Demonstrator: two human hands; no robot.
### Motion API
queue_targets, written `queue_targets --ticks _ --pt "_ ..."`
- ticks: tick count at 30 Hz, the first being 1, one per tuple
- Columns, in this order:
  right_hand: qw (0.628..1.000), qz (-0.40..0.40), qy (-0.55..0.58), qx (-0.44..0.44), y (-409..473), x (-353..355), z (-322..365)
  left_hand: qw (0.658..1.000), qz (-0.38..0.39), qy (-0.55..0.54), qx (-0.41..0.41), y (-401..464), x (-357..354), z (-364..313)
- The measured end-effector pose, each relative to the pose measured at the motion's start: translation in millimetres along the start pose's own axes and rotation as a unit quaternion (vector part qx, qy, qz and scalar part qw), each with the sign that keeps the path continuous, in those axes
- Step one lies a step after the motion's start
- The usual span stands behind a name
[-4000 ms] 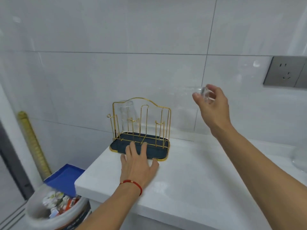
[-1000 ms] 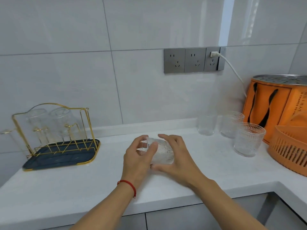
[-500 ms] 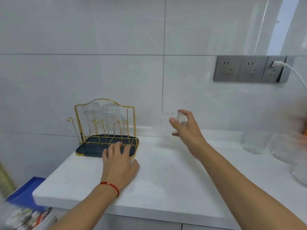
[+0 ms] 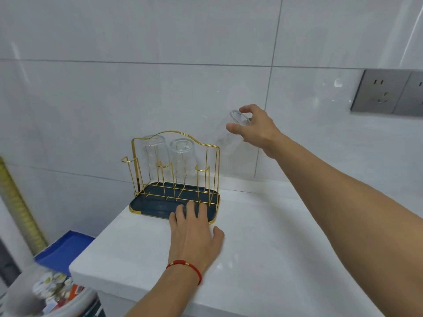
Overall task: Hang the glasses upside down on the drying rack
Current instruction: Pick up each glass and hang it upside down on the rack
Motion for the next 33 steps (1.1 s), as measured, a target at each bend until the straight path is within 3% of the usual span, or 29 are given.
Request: queue_targets --ticks 11,18,24,31,33 --pt "0.99 0.132 -0.006 0.042 12.6 -31.0 -10.7 1.0 0.027 0.003 0.006 0.3 -1.3 -0.9" --pt "0.982 0.174 -0.041 0.06 10.7 -51.5 -17.5 0.999 0.031 -0.009 0.006 1.4 -3.8 -0.9" --pt "0.98 0.193 -0.006 0.054 3.7 -54.9 -25.8 1.0 0.02 -0.014 0.001 1.8 -2.6 -0.9" --pt "0.997 0.042 -0.045 0.052 -51.8 -20.8 -59.6 0.994 -0.085 -0.012 -0.062 -6.1 6.4 -4.3" --pt "0.998 0.015 -0.051 0.035 -90.0 -5.9 -79.9 0.993 -0.073 0.012 -0.092 -7.7 9.1 -7.4"
Point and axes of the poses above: each hand's wrist, its own y-axis towards the middle knuckle, its own x-axis out of the back of the hand, z = x × y, the point moved 1 cm from there along y, towards the middle knuckle, and after that the axes turned 5 degrees about -y, right-handed, at the moved point
